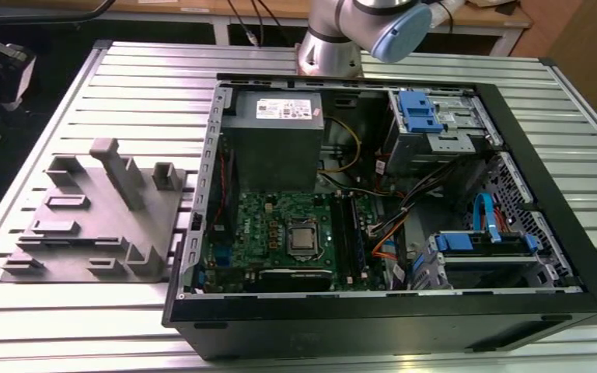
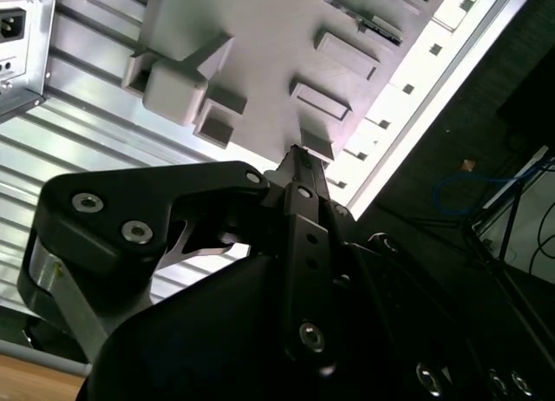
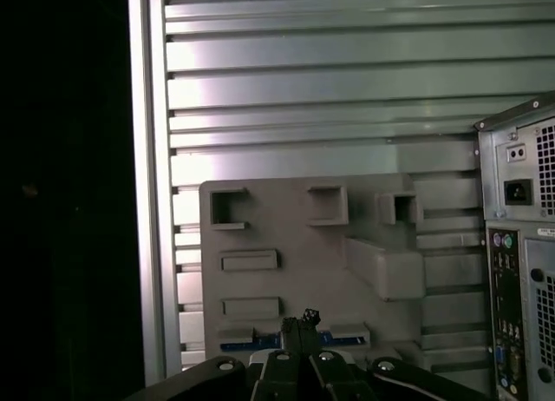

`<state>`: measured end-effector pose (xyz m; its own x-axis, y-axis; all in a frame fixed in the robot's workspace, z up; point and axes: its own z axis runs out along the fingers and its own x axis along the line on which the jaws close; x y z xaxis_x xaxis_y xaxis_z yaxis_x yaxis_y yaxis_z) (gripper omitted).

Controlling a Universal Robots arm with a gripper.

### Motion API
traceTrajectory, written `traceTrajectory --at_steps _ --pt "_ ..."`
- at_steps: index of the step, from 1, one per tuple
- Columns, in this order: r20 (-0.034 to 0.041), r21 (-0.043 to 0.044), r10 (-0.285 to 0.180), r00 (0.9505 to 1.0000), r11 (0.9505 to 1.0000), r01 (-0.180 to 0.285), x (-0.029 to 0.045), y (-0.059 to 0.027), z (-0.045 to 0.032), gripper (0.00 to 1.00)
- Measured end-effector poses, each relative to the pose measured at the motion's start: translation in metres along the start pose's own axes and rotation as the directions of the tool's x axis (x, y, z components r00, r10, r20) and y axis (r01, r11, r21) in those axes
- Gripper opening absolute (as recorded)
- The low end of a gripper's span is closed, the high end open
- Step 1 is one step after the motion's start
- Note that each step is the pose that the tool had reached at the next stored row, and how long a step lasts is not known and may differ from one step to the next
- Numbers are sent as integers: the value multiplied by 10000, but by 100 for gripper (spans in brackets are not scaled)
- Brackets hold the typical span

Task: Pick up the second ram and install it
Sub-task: 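Reach for the second ram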

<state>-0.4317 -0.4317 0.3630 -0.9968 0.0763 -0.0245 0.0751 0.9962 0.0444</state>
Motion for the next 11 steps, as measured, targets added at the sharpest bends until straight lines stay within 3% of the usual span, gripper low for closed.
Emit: traceTrajectory --at_steps 11 --pt "-42 4 1 10000 10000 -1 22 -75 131 7"
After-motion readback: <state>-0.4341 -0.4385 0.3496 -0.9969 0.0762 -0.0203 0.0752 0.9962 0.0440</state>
